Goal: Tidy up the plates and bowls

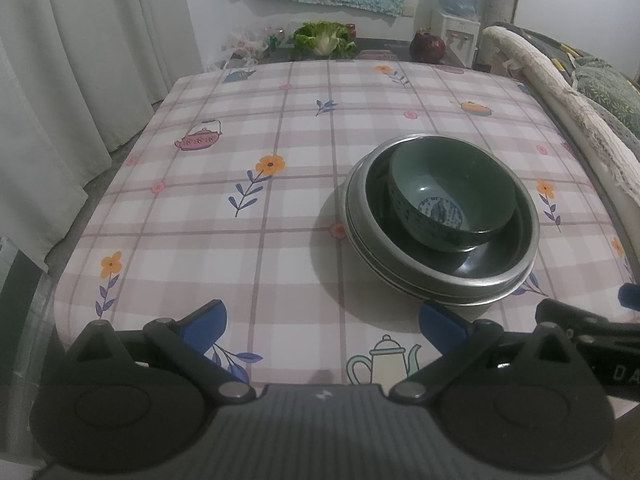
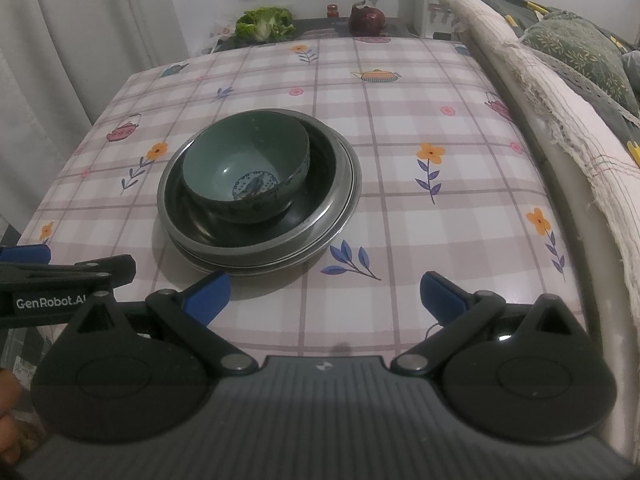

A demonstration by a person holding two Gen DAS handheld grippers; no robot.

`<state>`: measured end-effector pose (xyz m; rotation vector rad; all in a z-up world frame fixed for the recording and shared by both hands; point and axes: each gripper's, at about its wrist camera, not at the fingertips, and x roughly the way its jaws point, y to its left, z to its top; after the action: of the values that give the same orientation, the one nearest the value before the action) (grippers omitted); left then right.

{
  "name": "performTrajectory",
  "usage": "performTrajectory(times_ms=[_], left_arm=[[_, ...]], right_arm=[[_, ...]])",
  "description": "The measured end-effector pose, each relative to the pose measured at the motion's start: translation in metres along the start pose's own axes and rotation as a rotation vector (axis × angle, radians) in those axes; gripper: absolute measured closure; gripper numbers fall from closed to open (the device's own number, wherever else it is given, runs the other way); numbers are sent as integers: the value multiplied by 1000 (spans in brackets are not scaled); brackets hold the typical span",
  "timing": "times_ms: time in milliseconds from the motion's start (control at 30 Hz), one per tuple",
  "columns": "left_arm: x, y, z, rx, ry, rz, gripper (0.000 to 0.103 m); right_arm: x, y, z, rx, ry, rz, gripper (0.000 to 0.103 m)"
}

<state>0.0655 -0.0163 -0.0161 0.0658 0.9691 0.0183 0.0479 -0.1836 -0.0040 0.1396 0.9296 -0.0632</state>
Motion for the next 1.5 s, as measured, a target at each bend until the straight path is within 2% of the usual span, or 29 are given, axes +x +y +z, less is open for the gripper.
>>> performTrajectory(times_ms=[1500], left_arm=[[1, 0, 0, 5, 1, 5, 0]], right_arm=[[3, -5, 0, 14, 9, 4, 1]])
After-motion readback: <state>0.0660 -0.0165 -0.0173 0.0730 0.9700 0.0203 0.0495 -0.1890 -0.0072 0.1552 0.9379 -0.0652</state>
